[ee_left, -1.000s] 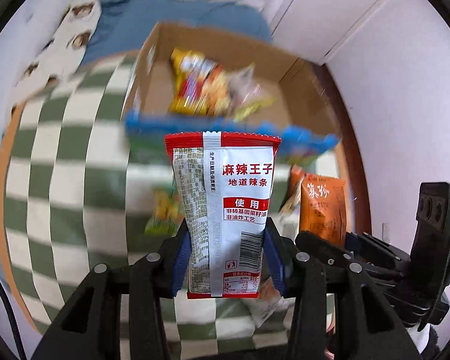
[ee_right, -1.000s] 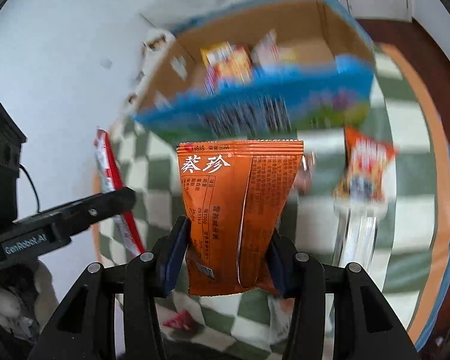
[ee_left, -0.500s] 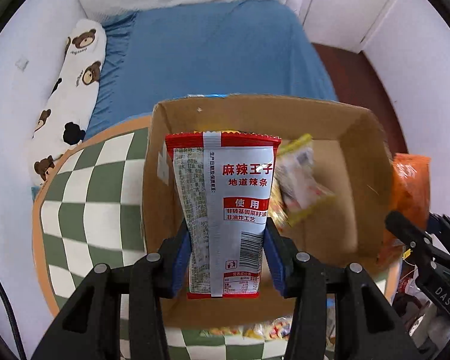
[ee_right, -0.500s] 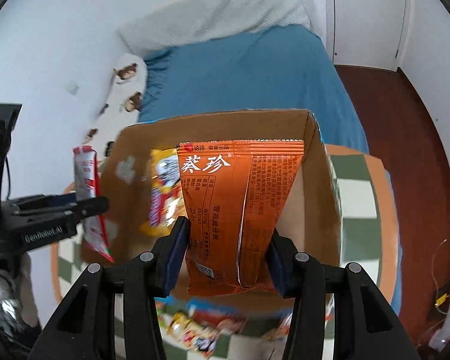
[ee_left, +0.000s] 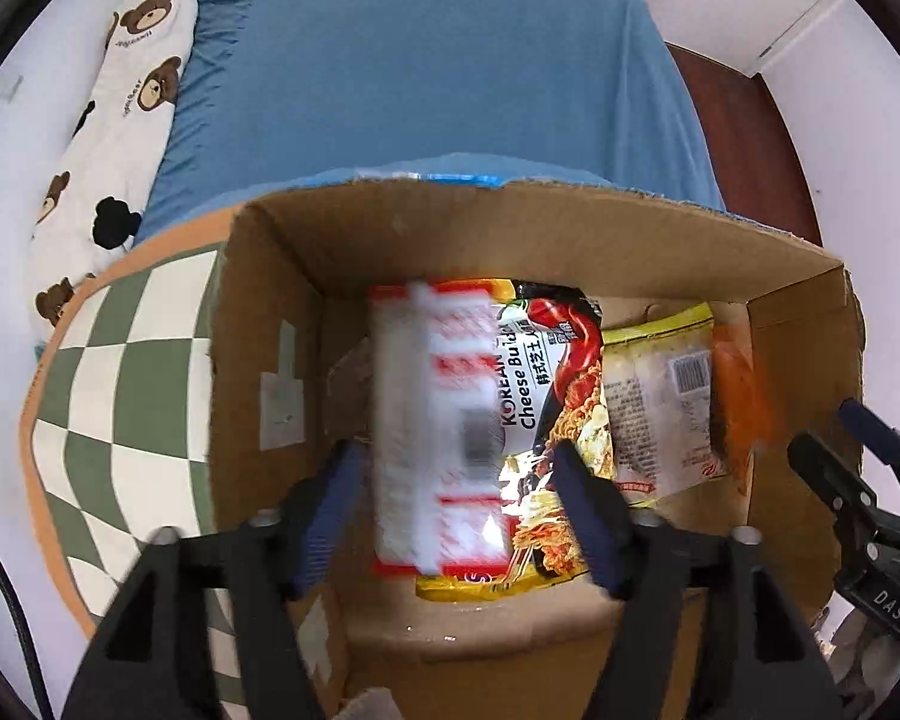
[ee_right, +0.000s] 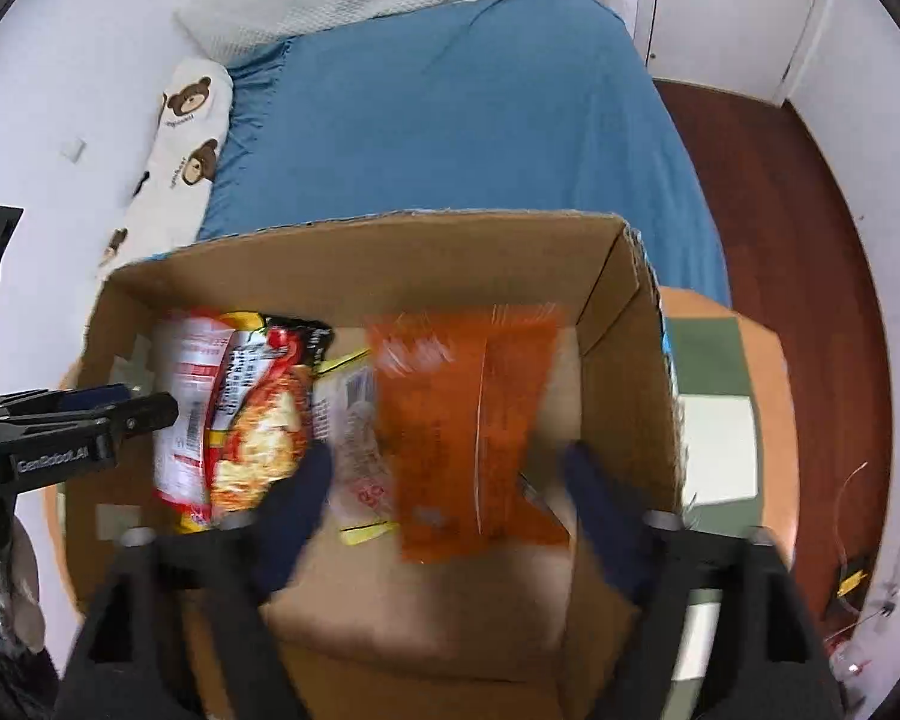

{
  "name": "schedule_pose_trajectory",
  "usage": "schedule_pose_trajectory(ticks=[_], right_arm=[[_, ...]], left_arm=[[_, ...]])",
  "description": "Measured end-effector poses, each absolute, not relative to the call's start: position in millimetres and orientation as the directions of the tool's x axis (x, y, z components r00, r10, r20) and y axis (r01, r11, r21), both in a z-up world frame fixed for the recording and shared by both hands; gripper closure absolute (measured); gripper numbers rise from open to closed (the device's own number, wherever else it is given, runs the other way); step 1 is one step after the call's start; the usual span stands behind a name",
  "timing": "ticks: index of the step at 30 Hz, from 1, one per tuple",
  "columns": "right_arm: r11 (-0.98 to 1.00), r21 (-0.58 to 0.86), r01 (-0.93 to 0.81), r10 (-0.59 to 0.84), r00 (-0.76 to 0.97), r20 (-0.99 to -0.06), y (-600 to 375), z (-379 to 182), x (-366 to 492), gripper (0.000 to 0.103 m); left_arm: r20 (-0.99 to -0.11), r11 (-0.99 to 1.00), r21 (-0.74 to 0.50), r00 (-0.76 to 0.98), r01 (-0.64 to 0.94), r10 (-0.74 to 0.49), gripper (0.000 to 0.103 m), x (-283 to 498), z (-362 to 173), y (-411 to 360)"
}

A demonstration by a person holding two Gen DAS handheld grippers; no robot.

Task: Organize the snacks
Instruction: 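Carry both packets into the box and open both tools, then move both tools back over the remaining snacks on the cloth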

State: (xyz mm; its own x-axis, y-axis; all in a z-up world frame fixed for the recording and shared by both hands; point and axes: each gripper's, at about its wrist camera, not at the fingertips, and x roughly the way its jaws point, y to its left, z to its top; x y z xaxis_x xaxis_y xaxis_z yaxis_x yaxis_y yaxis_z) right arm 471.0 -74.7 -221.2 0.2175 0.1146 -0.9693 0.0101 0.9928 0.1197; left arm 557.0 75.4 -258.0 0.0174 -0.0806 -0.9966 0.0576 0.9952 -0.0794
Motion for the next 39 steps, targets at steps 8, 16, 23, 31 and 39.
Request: schedule_pose_trajectory(ticks=[8, 16, 23, 31, 39], right_arm=[[0.996, 0.092, 0.017, 0.086, 0.230, -0.969, -74.6, -224.9, 471.2, 0.017], [0.994, 0.100, 0.037, 0.086, 0.278, -0.957, -72.9, -210.8, 439.9, 0.017], [0.994, 0.106, 0.028, 0.088, 0.371, -0.925, -68.6, -186.5, 395.9, 0.017], [0.995, 0.097, 0.015, 0.079, 0.476, -0.876, -64.3, -144.6, 340.1, 0.017], [0.993, 0.117, 0.000, 0.098, 0.553, -0.828, -60.0, -100.4, 294.2, 0.017]], left_arm=[[-0.990, 0.996, -0.088, 0.111, 0.030, -0.091, 0.024, 541.0, -242.4, 78.9], [-0.972, 0.996, -0.078, 0.219, 0.053, -0.088, 0.024, 504.0, -213.5, 75.4], [-0.935, 0.996, -0.065, 0.344, 0.066, -0.084, 0.024, 453.2, -180.7, 72.3], [-0.901, 0.992, -0.086, 0.417, 0.093, -0.117, 0.024, 403.7, -151.3, 64.7], [-0.852, 0.990, -0.074, 0.509, 0.117, -0.124, 0.024, 359.4, -109.5, 58.4]])
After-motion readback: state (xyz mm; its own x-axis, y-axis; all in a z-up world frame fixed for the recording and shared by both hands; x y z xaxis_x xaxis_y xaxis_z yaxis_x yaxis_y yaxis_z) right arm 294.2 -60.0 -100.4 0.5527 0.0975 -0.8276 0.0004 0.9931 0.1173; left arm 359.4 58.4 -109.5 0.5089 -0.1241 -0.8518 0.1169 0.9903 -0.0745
